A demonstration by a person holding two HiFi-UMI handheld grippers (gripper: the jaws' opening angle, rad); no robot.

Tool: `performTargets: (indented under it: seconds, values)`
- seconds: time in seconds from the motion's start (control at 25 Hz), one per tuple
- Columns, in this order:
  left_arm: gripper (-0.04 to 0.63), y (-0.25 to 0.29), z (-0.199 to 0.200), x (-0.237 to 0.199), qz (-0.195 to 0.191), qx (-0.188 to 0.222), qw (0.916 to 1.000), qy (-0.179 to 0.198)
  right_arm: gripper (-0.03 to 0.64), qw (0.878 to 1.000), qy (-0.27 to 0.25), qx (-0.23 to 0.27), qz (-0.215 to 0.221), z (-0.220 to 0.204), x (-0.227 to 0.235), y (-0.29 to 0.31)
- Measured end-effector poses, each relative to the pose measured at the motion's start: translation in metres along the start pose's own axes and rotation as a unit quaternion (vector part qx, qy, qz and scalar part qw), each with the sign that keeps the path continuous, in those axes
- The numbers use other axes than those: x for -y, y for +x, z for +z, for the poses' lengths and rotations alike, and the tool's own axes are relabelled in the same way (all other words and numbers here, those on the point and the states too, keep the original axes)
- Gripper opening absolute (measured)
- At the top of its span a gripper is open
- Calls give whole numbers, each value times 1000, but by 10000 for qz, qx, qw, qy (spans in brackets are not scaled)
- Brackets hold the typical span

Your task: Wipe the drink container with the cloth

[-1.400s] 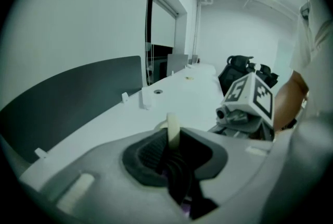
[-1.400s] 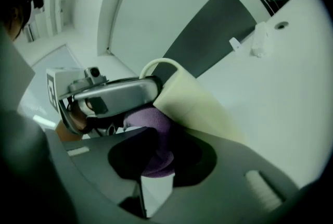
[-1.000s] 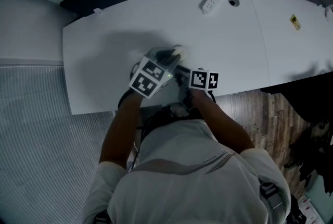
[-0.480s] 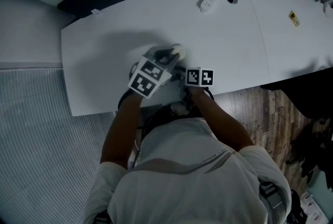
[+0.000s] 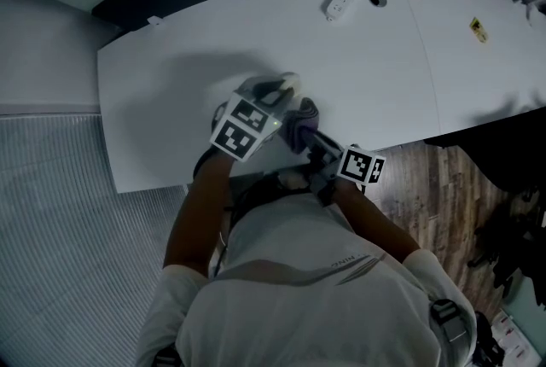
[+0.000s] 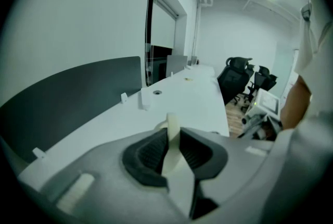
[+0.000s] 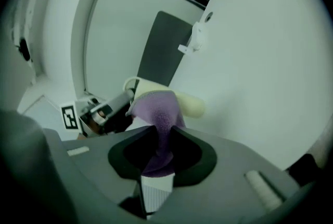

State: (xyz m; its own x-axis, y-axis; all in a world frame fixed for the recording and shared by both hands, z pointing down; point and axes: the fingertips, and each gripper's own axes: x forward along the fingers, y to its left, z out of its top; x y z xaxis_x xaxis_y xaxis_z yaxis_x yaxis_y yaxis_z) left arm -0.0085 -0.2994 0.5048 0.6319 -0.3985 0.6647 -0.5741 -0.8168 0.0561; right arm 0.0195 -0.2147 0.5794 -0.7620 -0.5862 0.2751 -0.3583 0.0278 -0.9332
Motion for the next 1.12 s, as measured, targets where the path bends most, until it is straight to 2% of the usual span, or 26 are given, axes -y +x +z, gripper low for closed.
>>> performTargets:
  seconds: [0.08, 0.16, 0.28, 0.44, 0.72, 0.84, 1.0, 1.12]
  values:
    - [71, 0, 0, 0, 9, -2, 10000, 8, 87, 9983, 223, 473, 258, 19, -11, -10]
    - [71, 1, 0, 1, 4, -12, 10000, 10, 86, 9952, 196, 749, 597, 36, -26, -10]
    - [71, 1, 0, 1, -3, -30, 10000, 4, 87, 9920, -1, 823, 960, 49, -45, 2]
    - [71, 1, -1, 2, -36, -32, 10000, 15, 87, 9936, 68, 715, 876, 50, -38, 17]
    - [69, 1, 0, -2, -58, 30, 10000, 21, 92, 9987, 44, 336, 377, 37, -3, 41]
    - [71, 1, -1, 0, -108, 21, 9999, 27, 94, 10000, 64, 20, -6, 24, 22, 51]
    - [71, 0, -1, 0, -102, 11, 9999, 55, 92, 9978, -32, -327, -570, 12, 52, 65]
    - [71, 1, -1, 0, -123, 25, 9999, 40, 92, 9964, -151, -437, -717, 9, 61, 70]
